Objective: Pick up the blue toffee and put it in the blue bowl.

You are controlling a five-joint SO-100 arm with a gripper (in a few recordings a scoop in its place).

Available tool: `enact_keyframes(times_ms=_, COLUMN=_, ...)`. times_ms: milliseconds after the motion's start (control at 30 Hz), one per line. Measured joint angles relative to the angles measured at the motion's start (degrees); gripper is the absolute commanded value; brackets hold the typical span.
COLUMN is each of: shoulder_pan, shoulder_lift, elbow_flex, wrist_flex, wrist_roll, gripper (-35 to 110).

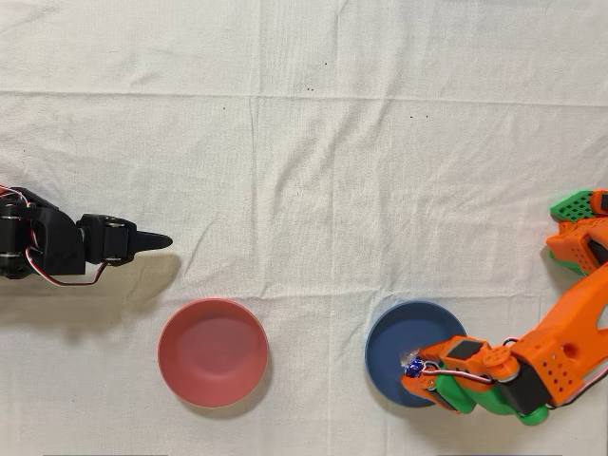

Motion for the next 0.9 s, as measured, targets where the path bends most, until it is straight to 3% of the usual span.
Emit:
enact_keyframes(times_ms=133, shoulder_pan=0.0, shoulder_lift=-0.1, elbow_flex=0.0, wrist_flex=0.0, wrist_roll=0.0, gripper=48)
enact_keyframes(times_ms=333, shoulder_pan=0.0, shoulder_lift=-0.1, elbow_flex=0.0, wrist_flex=1.1, wrist_roll=0.4, gripper=47)
enact_keyframes(times_ms=433, shoulder_pan=0.0, shoulder_lift=0.0, elbow_flex=0.7, wrist_flex=1.1, wrist_roll=0.0, gripper=40)
enact_keyframes(times_ms=667, shoulder_pan=2.4, shoulder_lift=3.0, elbow_flex=4.4, wrist_flex=1.1, wrist_roll=2.5, gripper=7)
enact_keyframes(times_ms=900, shoulder_pan=9.9, shoulder_lift=17.3, elbow_flex=17.2, wrist_flex=-3.1, wrist_roll=5.3, gripper=0)
